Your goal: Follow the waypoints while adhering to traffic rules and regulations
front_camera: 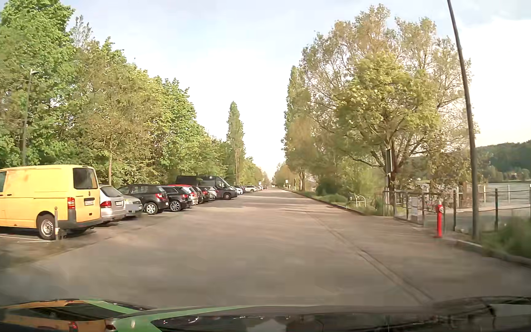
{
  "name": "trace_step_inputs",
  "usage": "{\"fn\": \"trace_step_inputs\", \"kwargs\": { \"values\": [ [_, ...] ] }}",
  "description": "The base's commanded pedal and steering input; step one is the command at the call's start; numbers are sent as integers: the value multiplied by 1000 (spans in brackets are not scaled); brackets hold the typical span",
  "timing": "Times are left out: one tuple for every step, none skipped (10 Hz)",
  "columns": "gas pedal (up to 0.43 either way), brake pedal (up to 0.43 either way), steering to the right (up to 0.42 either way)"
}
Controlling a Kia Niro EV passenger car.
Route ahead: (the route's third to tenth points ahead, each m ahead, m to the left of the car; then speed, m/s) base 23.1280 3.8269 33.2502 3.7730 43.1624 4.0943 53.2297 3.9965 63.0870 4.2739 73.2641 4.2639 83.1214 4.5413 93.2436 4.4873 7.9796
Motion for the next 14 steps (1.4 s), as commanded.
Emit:
{"fn": "trace_step_inputs", "kwargs": {
  "values": [
    [79, 0, 0],
    [79, 0, 0],
    [79, 0, 0],
    [79, 0, 0],
    [79, 0, -3],
    [79, 0, -4],
    [79, 0, -4],
    [79, 0, -4],
    [79, 0, -5],
    [79, 0, -4],
    [79, 0, -5],
    [79, 0, -5],
    [79, 0, -4],
    [79, 0, -4]
  ]
}}
